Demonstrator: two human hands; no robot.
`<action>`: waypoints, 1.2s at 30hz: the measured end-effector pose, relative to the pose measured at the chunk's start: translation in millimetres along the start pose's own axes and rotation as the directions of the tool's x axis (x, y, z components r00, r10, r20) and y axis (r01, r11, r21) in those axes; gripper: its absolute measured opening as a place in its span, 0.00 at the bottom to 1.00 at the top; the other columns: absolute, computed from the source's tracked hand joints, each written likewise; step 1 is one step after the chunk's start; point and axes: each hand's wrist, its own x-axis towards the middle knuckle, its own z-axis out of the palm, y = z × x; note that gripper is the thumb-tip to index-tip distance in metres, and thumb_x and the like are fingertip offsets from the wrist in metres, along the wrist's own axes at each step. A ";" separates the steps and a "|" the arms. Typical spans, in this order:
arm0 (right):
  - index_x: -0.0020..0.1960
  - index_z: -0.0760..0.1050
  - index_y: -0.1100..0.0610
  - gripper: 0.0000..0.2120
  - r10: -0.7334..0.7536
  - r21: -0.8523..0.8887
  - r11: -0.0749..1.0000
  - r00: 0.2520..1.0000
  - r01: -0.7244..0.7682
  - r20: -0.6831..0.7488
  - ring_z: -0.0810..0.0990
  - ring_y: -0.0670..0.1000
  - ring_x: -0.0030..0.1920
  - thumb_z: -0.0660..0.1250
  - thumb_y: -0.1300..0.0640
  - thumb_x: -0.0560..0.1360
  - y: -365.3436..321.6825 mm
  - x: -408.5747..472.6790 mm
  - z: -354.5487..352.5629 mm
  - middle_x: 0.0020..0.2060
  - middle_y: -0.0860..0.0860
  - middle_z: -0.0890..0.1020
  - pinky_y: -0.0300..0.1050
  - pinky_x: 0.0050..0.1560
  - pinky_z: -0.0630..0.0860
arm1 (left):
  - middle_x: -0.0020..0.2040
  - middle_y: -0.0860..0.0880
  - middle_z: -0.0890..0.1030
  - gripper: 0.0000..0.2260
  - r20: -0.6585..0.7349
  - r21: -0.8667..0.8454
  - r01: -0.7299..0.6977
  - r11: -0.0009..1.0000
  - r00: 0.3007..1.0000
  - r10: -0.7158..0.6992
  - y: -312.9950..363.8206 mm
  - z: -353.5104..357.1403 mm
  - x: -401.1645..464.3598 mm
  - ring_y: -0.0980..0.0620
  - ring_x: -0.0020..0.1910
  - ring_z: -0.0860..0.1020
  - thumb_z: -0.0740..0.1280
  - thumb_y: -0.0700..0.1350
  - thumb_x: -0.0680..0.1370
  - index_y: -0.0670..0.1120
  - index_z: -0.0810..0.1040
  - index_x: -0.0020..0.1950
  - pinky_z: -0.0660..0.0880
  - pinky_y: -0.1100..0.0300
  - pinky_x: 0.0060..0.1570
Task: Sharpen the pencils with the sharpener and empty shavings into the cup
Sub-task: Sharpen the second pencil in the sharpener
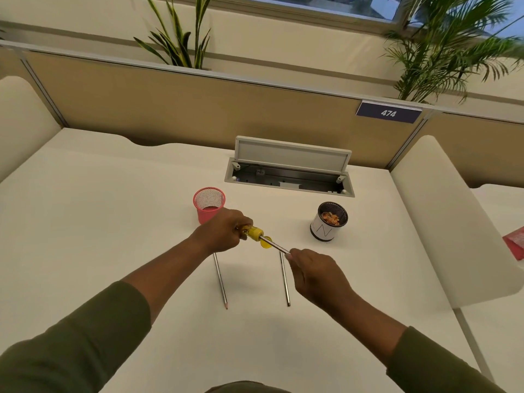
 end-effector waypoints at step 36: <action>0.39 0.72 0.61 0.14 0.395 0.417 -0.618 0.195 -0.667 0.898 0.54 0.44 0.19 0.60 0.55 0.81 -25.6 15.6 -9.9 0.22 0.46 0.58 0.35 0.19 0.53 | 0.41 0.46 0.83 0.14 -0.036 0.015 -0.071 0.997 0.997 0.071 -3.2 7.9 -5.7 0.50 0.38 0.79 0.69 0.29 0.67 0.42 0.84 0.49 0.81 0.49 0.37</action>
